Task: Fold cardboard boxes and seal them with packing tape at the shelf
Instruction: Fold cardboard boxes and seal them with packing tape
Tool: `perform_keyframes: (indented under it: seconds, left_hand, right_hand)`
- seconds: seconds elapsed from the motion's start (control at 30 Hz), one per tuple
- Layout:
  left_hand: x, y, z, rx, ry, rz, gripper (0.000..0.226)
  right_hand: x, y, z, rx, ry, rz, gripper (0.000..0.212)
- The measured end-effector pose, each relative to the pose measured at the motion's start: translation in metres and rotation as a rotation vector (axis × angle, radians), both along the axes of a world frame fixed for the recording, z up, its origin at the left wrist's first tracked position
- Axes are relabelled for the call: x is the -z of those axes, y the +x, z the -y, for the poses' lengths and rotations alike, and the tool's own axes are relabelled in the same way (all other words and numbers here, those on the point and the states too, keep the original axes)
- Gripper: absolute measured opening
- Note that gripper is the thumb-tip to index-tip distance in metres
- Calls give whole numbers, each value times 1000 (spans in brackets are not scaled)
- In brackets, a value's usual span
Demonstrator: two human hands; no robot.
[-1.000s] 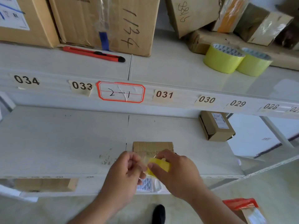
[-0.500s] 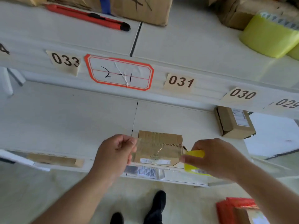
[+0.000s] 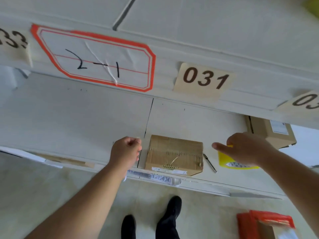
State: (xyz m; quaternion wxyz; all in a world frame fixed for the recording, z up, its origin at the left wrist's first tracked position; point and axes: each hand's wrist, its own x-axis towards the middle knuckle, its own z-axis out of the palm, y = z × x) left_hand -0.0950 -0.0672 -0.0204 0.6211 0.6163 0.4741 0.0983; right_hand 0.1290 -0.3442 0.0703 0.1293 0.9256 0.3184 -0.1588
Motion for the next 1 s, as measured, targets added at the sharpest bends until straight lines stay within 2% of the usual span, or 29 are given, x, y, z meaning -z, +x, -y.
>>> perform_keyframes:
  seconds: [0.3,0.7,1.0]
  left_hand:
    - [18,-1,1,-11,17,-44,18]
    - [27,1,0,15,74,-62,17]
    - [33,5,2,40,80,-101,22]
  right_hand:
    - [24,2,-2,46,-32,-23,76]
    - [46,2,2,92,-27,-62,90]
    - [59,5,3,107,-38,-73,90]
